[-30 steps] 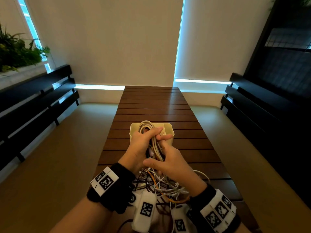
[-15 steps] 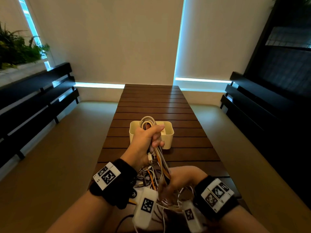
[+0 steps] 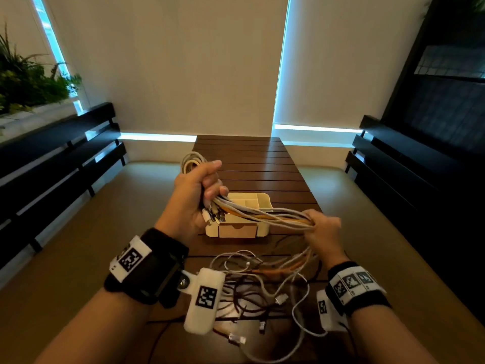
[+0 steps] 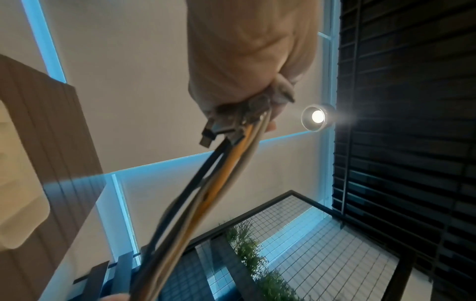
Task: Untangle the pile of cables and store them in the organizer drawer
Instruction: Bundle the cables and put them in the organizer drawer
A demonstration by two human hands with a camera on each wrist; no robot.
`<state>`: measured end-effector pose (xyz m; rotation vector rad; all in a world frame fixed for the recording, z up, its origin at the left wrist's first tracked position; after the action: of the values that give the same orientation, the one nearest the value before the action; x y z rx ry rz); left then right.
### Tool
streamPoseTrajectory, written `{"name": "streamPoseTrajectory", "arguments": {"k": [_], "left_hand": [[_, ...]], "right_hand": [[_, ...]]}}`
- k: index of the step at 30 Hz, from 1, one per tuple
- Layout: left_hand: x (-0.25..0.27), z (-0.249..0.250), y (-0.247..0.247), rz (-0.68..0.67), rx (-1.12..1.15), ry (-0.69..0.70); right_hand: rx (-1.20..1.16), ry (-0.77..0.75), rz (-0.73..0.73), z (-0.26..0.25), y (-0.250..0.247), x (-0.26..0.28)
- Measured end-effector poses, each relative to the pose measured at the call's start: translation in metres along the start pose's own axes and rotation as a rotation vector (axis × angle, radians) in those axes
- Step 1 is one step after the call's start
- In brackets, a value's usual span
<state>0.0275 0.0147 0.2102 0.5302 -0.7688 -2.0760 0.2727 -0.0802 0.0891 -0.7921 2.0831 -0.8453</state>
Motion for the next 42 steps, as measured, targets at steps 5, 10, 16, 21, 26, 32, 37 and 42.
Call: {"name": "streamPoseTrajectory", "arguments": {"k": [5, 10, 16, 21, 26, 32, 37, 42], "left_hand": [[0.010, 0.015, -0.002, -0.046, 0.050, 0.034], [0.017, 0.008, 0.002, -0.136, 0.059, -0.079], [0.013, -0.010, -0.021, -0.077, -0.065, -0.059], [0.013, -0.008, -0.017, -0.059, -0.404, 0.196], [0.012, -0.013, -0.005, -0.110, -0.504, 0.309], [0.021, -0.038, -0.008, -0.218, -0.465, 0.196], [0.026, -0.057, -0.012, -0.181, -0.445, -0.059], [0.019, -0.059, -0.018, -0.099, -0.299, -0.228]], "right_hand": [[-0.021, 0.191, 0.490, 0.023, -0.035, -0.025], [-0.656, 0.354, 0.511, -0.013, -0.018, -0.012], [0.107, 0.110, -1.122, 0.004, 0.024, 0.026], [-0.404, 0.211, -0.589, -0.059, -0.050, 0.017], [-0.656, 0.464, -1.175, -0.115, -0.033, 0.064], [-1.706, 1.014, -0.645, -0.139, 0.004, 0.051], [-1.856, 1.174, -0.410, -0.125, -0.001, 0.025], [-1.723, 0.962, -0.393, -0.121, 0.006, 0.025]]}}
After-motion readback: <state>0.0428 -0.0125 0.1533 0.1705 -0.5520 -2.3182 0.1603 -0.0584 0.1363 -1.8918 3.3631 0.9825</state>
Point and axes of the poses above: each hand's wrist, its own x-axis away from the middle knuckle, its own y-axis out of the palm, z = x × y, the point moved 1 cm from there along -x, towards the middle knuckle
